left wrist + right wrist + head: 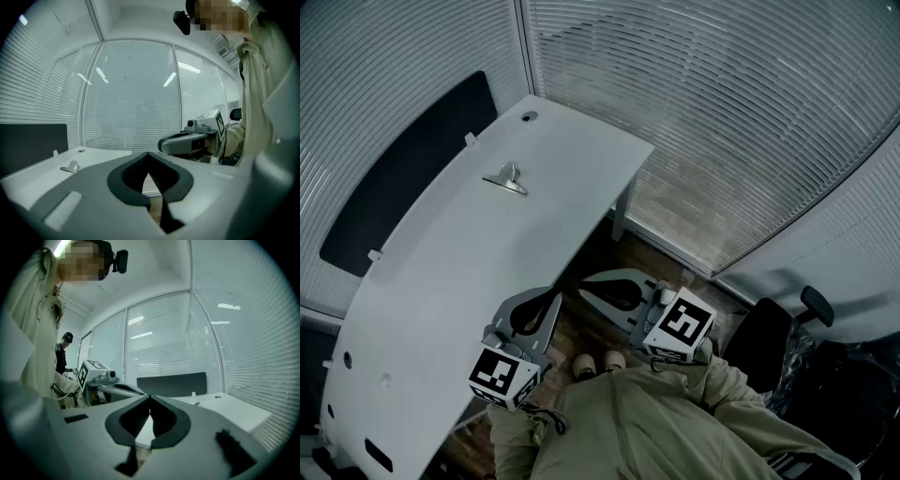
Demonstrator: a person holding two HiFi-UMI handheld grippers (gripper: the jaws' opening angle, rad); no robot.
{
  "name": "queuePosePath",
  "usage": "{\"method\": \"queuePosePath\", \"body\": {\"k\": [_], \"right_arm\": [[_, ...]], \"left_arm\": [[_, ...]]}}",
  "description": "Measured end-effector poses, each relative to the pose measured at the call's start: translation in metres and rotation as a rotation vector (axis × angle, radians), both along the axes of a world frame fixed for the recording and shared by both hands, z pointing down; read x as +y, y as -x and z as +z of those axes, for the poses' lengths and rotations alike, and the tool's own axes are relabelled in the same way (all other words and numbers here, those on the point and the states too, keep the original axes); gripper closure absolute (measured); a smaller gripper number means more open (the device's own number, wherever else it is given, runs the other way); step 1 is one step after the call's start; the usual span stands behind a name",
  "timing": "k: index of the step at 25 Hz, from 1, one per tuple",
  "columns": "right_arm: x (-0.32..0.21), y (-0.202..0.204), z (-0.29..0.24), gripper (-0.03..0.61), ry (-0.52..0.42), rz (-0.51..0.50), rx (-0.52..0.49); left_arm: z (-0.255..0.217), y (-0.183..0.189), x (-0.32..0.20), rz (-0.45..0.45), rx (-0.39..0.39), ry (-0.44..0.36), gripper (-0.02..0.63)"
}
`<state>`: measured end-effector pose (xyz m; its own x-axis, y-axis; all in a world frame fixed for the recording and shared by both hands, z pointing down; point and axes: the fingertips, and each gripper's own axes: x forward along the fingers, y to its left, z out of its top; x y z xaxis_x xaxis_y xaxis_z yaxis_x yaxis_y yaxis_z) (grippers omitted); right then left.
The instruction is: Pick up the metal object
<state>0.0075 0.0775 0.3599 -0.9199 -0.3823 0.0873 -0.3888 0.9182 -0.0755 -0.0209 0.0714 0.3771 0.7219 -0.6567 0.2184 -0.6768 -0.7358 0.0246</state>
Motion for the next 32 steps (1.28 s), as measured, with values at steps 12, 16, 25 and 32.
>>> {"method": "queuePosePath", "body": {"k": [12, 16, 25, 32], "right_arm": [[-0.007, -0.020, 0.022, 0.574, 0.062, -0.013, -0.003], [-0.016, -0.021, 0.031, 0.574, 0.085, -0.004, 0.004], [-0.088, -0.008, 0.043, 0.574, 0.087, 0.037, 0.020], [-0.172, 0.031, 0.031, 0.574, 0.074, 0.062, 0.016]], "left_arm": [[0.021, -0.016, -0.005, -0.040, 0.023, 0.046, 0.609], [0.029, -0.021, -0.012, -0.017, 0.014, 0.060, 0.609], [0.035, -0.003, -0.088, -0.020, 0.029, 0.054, 0.609], [0.028, 0.039, -0.168, -0.032, 0.034, 0.050, 0.609]]}}
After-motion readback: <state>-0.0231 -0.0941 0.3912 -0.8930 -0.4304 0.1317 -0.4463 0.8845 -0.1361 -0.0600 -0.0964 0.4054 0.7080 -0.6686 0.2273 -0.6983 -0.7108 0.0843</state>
